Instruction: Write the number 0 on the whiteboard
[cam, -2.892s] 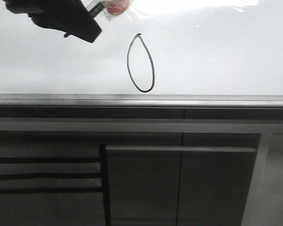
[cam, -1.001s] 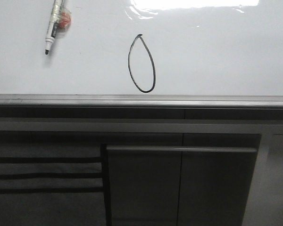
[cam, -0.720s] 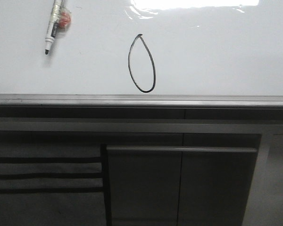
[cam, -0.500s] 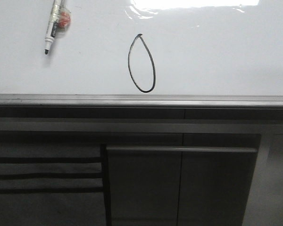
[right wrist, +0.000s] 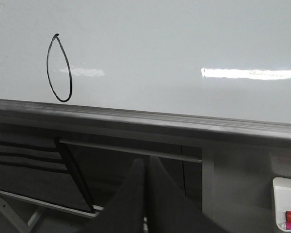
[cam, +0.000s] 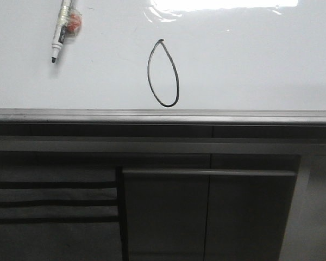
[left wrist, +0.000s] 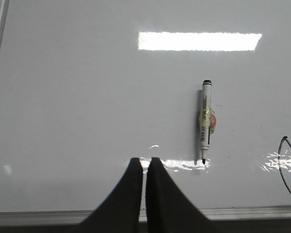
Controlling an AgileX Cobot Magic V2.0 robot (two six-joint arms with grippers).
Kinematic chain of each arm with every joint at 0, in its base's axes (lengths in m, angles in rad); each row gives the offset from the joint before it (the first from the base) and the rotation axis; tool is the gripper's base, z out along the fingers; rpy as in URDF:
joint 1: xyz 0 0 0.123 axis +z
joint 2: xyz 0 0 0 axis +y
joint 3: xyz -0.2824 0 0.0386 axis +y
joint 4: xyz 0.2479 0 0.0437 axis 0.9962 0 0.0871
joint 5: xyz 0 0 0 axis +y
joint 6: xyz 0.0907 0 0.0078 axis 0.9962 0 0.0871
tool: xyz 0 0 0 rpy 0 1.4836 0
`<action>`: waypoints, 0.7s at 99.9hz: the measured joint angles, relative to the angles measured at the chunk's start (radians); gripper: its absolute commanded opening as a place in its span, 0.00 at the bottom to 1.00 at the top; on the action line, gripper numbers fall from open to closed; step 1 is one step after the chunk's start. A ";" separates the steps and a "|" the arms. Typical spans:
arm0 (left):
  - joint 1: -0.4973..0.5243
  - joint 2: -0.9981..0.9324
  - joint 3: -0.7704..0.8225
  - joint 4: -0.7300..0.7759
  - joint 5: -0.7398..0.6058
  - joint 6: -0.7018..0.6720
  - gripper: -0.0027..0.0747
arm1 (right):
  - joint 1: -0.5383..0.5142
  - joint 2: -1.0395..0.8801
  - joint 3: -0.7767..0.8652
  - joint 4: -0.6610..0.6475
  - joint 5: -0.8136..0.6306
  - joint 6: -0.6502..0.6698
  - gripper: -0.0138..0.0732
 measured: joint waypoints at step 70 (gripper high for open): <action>-0.002 -0.132 0.255 0.212 -0.088 -0.054 0.01 | 0.000 0.000 0.000 0.001 0.000 0.002 0.07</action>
